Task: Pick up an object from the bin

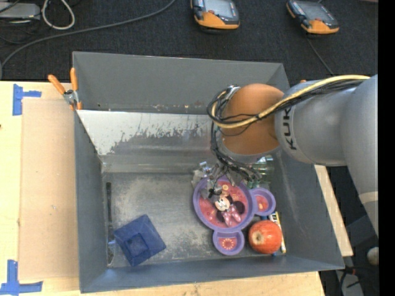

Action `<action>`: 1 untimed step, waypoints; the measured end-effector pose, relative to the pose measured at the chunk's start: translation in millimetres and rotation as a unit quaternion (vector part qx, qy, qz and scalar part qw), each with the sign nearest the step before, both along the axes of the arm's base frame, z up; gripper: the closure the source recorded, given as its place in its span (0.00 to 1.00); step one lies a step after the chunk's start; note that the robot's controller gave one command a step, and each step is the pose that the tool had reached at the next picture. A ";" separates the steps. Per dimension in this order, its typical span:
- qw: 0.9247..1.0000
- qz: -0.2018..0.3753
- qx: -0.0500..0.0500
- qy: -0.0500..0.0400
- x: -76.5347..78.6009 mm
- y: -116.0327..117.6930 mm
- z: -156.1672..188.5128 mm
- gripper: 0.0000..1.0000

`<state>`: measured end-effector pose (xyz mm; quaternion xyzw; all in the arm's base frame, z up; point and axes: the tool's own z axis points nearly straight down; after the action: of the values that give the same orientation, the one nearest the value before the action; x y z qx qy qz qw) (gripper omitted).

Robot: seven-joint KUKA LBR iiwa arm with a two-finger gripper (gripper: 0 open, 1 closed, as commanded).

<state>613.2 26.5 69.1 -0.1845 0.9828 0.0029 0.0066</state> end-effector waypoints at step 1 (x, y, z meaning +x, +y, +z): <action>1.000 0.000 0.000 0.005 -3.0 0.7 36.4 1.00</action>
Offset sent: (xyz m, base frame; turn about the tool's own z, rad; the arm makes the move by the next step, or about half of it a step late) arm -0.0031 -0.0001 0.0303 0.0003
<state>610.2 27.1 105.5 -0.1841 0.9829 0.0037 0.0022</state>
